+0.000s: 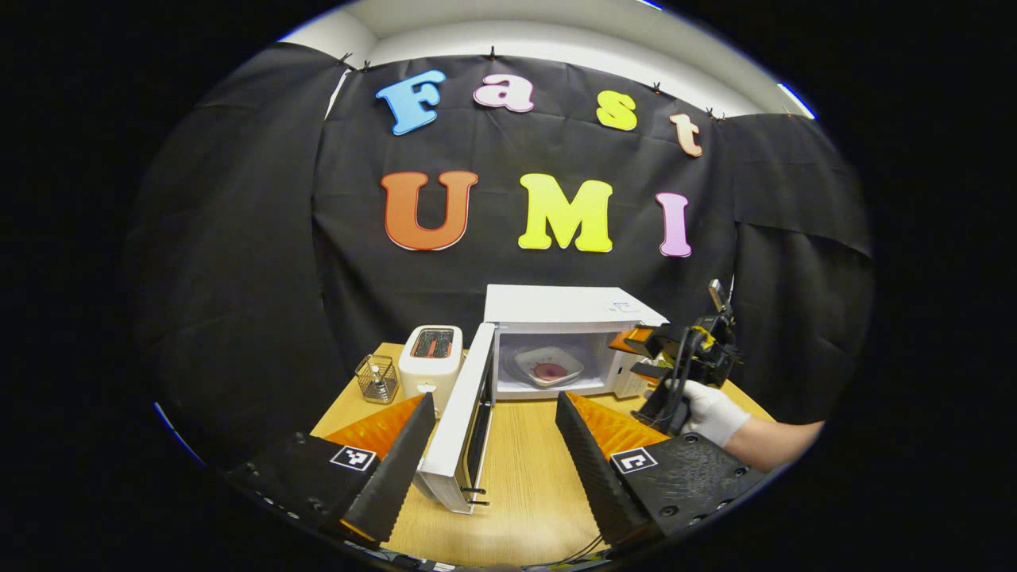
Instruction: Open the microwave oven with the left hand, put the food in, and close the microwave oven.
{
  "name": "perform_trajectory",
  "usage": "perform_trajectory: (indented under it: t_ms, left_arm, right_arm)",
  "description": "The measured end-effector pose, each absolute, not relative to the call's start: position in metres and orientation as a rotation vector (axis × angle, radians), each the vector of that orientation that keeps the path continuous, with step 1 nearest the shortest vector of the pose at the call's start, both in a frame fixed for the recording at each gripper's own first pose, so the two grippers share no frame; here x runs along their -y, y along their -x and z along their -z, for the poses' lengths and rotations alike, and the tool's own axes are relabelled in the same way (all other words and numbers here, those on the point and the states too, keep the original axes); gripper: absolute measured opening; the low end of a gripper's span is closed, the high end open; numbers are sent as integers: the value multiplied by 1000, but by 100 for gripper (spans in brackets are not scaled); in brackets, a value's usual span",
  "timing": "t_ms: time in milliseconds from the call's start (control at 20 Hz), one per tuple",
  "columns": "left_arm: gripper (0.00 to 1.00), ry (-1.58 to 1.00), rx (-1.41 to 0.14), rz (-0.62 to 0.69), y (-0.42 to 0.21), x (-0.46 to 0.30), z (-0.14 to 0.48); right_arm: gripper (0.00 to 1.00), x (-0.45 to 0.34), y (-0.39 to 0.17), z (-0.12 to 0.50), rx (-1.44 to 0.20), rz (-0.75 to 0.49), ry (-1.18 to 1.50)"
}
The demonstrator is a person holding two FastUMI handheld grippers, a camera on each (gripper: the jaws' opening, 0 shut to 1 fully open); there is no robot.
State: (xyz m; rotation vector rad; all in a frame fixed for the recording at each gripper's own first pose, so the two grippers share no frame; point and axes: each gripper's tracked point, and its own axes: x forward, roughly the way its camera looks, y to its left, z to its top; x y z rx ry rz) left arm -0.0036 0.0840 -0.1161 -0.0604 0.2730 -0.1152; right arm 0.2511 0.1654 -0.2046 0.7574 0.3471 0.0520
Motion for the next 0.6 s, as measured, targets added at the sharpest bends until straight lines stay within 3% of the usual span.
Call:
perform_trajectory:
  t_ms: [500,550,600]
  left_arm:
    - [92,28,-184,130,-14,-91,109]
    - [92,24,-172,133,-14,-92,107]
    - [92,19,-164,132,-15,-92,105]
  right_arm:
    - [100,-62,-131,120,-236,-16,-261]
    - [89,-58,-121,113,-220,-8,-170]
    - [100,-52,-111,104,-195,0,-79]
